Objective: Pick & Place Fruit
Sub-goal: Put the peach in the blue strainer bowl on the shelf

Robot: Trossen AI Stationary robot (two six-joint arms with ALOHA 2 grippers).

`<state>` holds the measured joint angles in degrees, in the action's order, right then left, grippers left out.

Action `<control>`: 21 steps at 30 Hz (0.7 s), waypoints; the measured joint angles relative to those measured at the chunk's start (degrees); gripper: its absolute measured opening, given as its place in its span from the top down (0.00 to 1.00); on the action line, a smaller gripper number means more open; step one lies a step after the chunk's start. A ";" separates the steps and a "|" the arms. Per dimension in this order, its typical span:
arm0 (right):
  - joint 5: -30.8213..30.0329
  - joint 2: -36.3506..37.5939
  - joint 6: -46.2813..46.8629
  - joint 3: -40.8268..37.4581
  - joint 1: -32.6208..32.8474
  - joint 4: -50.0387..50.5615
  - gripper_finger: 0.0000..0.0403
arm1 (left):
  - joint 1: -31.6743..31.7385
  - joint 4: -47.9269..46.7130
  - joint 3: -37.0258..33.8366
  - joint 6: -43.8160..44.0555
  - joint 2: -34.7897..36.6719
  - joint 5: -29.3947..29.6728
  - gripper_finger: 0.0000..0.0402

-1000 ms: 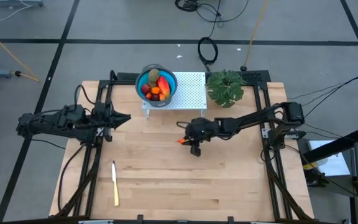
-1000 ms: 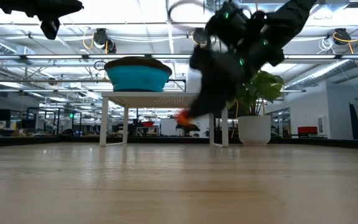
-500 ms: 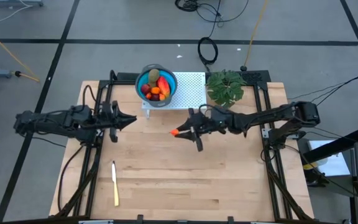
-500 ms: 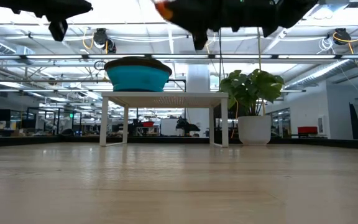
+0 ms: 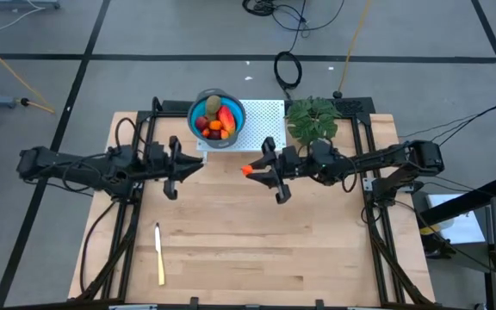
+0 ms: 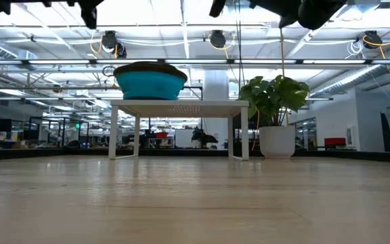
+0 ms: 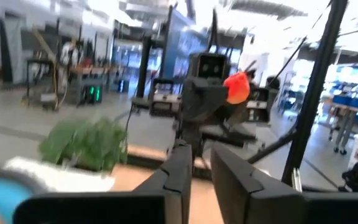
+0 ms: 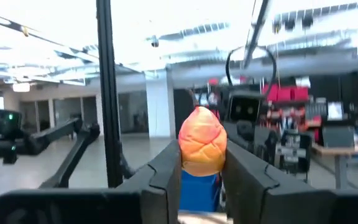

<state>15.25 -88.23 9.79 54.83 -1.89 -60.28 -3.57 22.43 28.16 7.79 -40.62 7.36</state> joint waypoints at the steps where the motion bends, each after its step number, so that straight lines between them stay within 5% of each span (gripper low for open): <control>1: 0.00 -0.01 -0.20 0.00 0.00 -1.04 0.78 | 0.00 2.25 0.00 -0.92 -1.08 -0.47 0.83; 9: -0.13 -0.02 -3.62 0.00 0.00 -2.95 0.78 | 0.00 18.18 0.08 -6.69 -9.79 -1.56 0.62; 21: -0.42 -0.02 -6.18 0.00 -0.04 -2.89 0.78 | 0.00 19.18 11.99 -10.26 -23.26 -4.94 0.40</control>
<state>14.82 -88.25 3.62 54.83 -1.93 -63.16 -3.57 41.60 40.15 -2.47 -63.88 2.42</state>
